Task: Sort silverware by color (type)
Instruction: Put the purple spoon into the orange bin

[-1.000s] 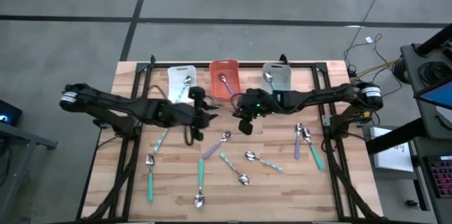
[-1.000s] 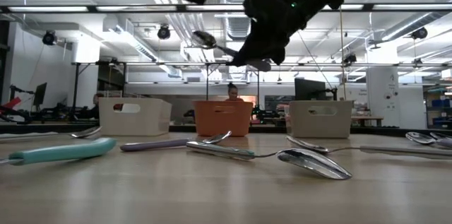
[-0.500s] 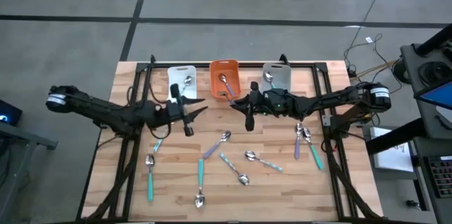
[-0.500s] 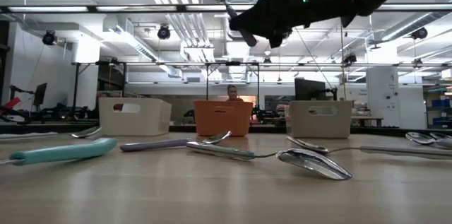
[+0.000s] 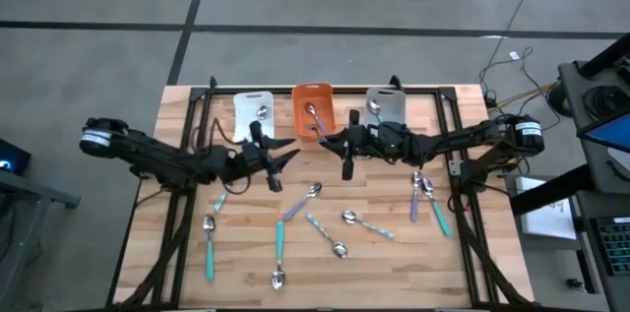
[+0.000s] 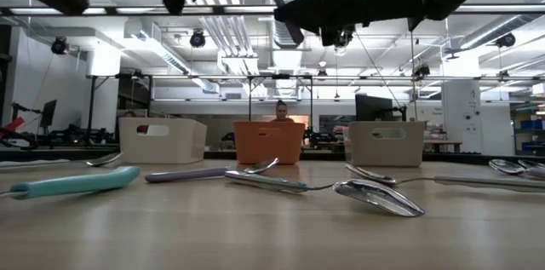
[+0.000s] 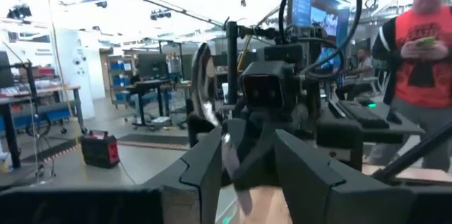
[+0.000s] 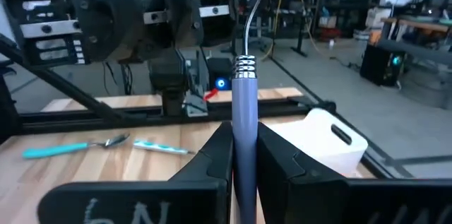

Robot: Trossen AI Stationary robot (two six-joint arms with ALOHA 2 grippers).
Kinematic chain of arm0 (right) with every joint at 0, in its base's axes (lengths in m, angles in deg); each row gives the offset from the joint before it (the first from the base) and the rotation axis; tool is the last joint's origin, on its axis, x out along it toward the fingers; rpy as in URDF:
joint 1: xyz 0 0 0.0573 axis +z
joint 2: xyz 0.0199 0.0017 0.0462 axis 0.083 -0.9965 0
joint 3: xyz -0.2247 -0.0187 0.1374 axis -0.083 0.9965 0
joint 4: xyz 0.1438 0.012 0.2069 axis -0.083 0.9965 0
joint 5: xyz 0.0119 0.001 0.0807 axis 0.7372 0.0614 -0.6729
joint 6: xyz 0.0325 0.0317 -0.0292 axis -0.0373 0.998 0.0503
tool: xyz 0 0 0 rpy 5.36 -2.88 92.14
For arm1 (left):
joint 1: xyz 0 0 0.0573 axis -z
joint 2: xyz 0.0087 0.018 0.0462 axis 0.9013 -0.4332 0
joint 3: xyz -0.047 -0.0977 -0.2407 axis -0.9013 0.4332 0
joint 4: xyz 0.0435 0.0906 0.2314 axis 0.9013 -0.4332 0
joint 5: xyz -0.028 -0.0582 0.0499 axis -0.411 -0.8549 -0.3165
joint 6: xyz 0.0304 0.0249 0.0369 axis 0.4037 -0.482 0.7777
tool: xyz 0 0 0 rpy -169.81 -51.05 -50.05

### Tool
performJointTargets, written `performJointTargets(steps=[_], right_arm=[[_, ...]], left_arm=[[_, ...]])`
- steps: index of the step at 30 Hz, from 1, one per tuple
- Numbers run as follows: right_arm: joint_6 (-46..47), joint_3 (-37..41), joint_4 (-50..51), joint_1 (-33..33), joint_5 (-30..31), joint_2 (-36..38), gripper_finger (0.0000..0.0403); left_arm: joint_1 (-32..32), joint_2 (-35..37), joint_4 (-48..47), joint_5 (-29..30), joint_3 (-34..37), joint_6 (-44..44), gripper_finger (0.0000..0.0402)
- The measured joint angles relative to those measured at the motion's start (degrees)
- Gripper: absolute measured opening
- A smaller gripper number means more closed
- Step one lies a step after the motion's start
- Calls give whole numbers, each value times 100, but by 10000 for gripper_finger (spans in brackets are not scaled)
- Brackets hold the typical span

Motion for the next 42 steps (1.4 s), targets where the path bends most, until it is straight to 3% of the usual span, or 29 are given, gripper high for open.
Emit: performJointTargets(steps=[11,19,26,33,42], right_arm=[[-236,-2,-296,225,-186,-35,24],[-363,-2,-304,221,-180,-229,24],[-386,-2,-304,223,-195,-295,24],[-467,-2,-294,219,-146,-295,44],[-315,-2,-261,217,540,-288,101]], left_arm=[[-207,-821,-187,-2,-732,-82,181],[-207,-1182,-224,-261,-1125,177,185],[-209,-1146,-236,-218,-1147,296,138],[-208,-1129,-271,-10,-1147,257,17],[-202,-1116,-311,713,-1156,69,2]])
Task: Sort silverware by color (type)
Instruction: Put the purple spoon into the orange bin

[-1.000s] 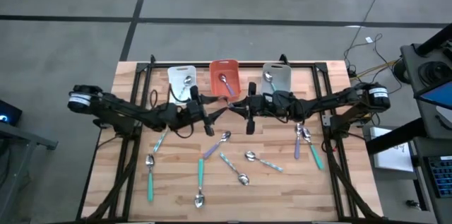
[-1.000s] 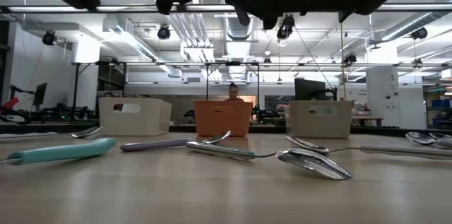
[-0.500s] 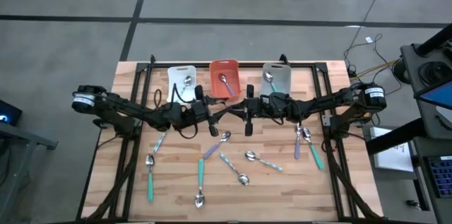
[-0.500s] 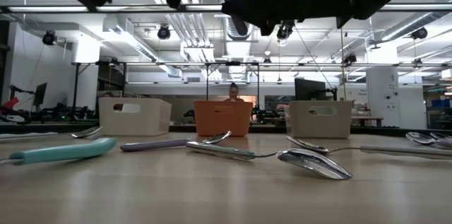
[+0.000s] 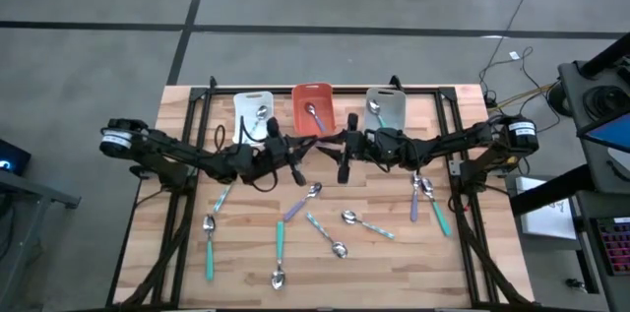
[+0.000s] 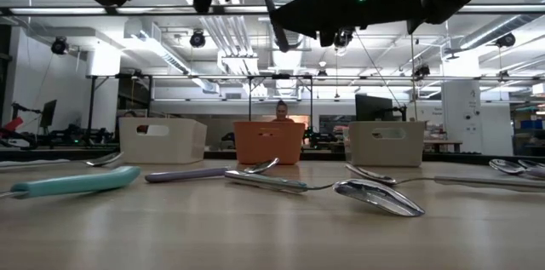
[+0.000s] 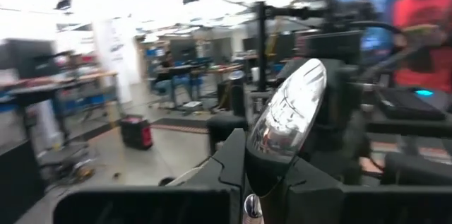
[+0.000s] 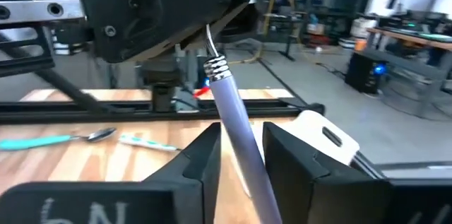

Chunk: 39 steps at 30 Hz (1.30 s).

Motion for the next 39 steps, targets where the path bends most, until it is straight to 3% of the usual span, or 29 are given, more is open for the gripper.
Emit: performJointTargets(steps=[5,10,19,27,35,39], right_arm=[[40,0,1,3,396,19,133],[-42,-11,53,9,685,9,155],[-334,-909,1815,19,1102,-19,167],[-521,-1606,2602,25,1556,-388,138],[-781,-1950,2714,172,2004,-669,46],[-520,-2204,3278,168,1963,-668,45]], left_arm=[[-4,2,-30,588,8,-154,2],[-22,2,-22,713,6,-354,1],[-181,2,6,713,6,-931,1],[-232,29,37,705,-25,-1137,0],[-232,226,-82,837,0,-839,0],[-236,274,-184,849,6,-794,5]])
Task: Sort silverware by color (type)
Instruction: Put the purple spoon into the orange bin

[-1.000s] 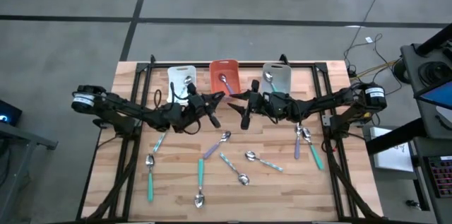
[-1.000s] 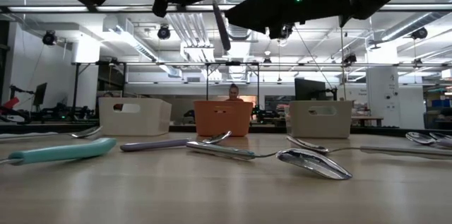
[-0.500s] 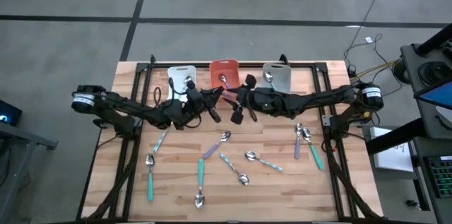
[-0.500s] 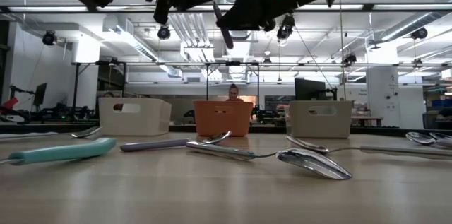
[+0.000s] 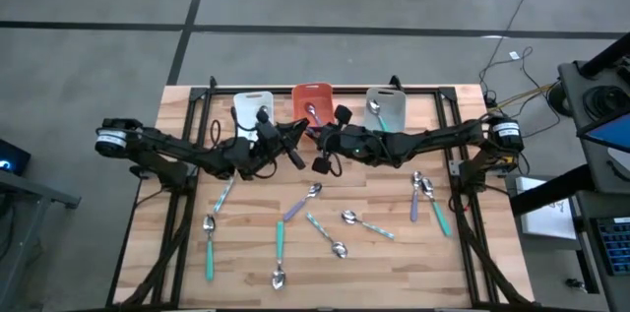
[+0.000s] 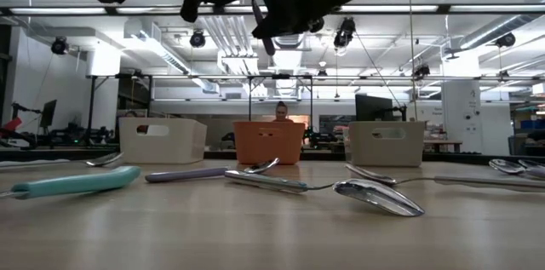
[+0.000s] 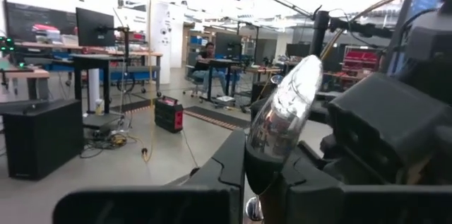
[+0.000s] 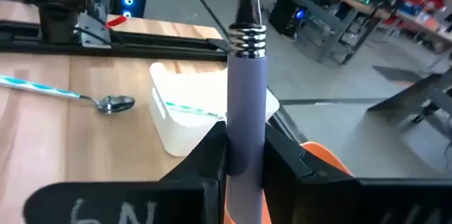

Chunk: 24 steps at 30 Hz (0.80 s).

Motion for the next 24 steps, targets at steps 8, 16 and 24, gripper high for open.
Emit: performJointTargets(steps=[8,16,24], right_arm=[[542,-783,1584,-46,-182,10,22],[1403,-1710,3146,-502,-673,17,20],[2459,-2407,3474,-1558,-2783,-382,20]], left_arm=[[-7,152,-273,61,2,598,74],[-10,980,-1353,280,7,1672,158],[-21,1725,-2604,319,11,2404,184]])
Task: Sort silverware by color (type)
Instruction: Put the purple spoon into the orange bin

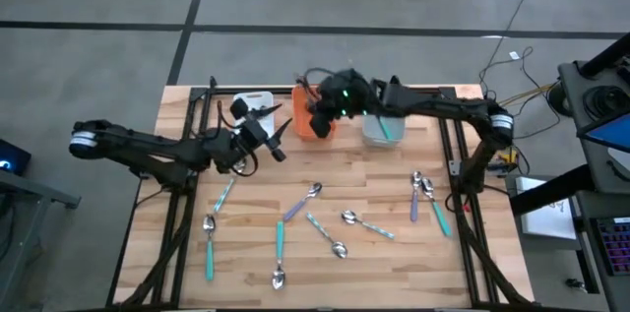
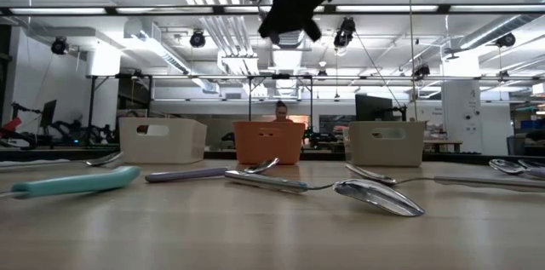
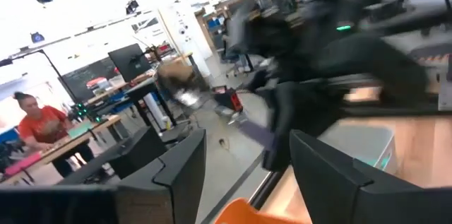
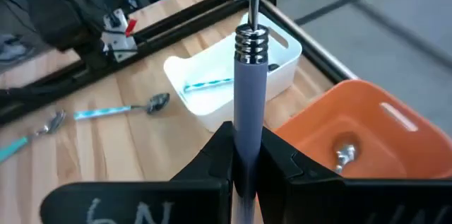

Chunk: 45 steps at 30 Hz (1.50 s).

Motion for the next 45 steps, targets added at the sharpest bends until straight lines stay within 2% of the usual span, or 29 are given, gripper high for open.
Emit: performJointTargets(steps=[5,10,12,22,33,45], right_arm=[[426,-559,355,-636,-871,-656,20],[756,-1175,1321,-1096,-1092,-1371,20],[835,-1407,1657,-1205,-1115,-1681,20],[1154,-2823,3144,-1359,-1743,-3230,24],[1524,-4090,4177,-1362,-2144,-4141,26],[1774,-4173,4200,-1338,-2099,-4376,28]], left_arm=[[-10,342,-710,217,2,106,185],[-14,537,-1431,1381,9,284,185],[-14,569,-1516,1587,38,285,185],[-103,798,-1614,1633,297,307,185],[-335,960,-1606,1638,455,285,185],[-342,938,-1606,1631,455,285,185]])
